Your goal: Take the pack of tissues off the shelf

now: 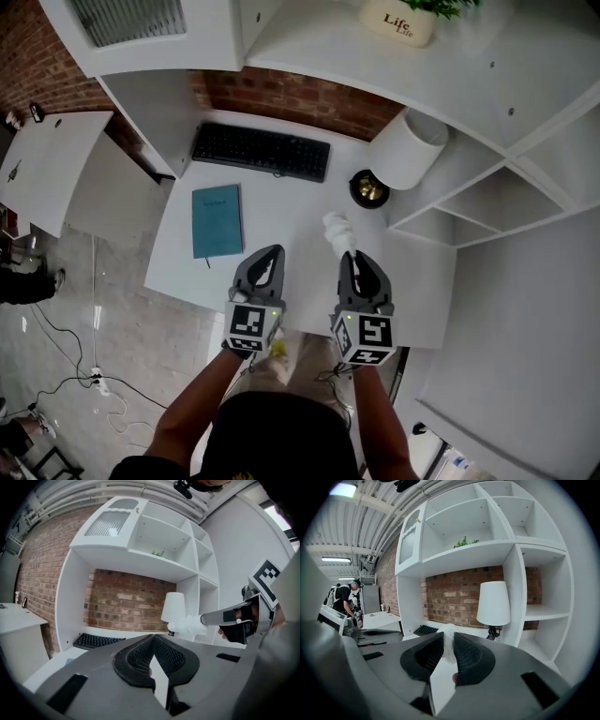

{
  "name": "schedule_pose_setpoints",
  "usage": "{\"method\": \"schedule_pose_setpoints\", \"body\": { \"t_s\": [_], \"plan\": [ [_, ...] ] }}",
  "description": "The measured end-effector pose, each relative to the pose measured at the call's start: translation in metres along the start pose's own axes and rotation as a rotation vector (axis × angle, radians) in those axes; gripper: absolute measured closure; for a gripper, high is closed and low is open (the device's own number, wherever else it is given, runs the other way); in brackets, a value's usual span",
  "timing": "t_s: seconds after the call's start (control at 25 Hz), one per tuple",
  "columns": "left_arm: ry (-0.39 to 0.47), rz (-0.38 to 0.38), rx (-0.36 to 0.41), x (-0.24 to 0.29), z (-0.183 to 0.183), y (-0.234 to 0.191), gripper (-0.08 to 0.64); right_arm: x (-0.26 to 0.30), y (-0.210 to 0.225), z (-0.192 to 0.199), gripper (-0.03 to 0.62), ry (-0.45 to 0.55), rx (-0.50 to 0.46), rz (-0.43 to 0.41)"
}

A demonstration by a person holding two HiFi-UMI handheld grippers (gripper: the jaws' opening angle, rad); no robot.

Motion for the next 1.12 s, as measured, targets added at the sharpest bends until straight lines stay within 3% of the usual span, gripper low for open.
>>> {"method": "schedule_pose_setpoints", "body": {
  "t_s": [0.6, 1.12],
  "plan": [
    [-0.178, 0.008, -0.007, 0.009, 0.081, 0.006, 0.543, 0.029, -0.005, 0.088, 0.528, -0.167, 0.057, -0.011],
    [-0.275, 0.021, -0.032, 0.015, 0.125, 0.017, 0.543, 0.047, -0.006, 0.152, 0.528, -0.303, 0.096, 0.001]
  ]
}}
Point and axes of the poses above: the fingertips, and each gripper's own axes: x forward along the fingers, y to its right, z out of its underside, the point moved 7 cm from there along -x, backward along the fingers, and after that the axes turned 8 degrees about x, right-handed, at the moved point
